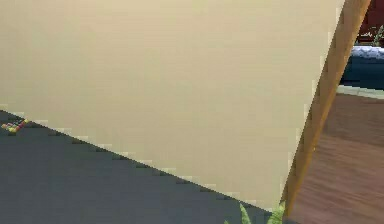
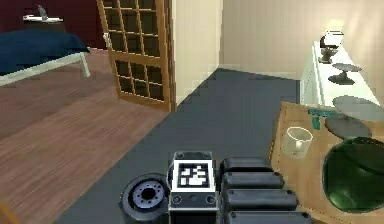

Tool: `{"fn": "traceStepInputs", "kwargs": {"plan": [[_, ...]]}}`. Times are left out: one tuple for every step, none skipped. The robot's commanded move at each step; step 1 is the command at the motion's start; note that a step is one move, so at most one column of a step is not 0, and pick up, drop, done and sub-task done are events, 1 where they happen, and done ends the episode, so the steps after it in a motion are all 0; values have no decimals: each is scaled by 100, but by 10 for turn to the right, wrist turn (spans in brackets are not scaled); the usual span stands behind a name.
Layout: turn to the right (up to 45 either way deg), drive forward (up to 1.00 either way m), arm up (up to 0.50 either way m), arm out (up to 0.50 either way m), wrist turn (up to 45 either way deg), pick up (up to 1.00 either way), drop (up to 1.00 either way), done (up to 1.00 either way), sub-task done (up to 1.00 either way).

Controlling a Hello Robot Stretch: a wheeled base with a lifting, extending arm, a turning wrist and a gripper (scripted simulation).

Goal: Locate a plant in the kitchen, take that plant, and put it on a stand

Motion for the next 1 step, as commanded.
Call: {"fn": "traceStepInputs", "kwargs": {"plan": [[240,0,0,0,0,0,0,0,0]]}}
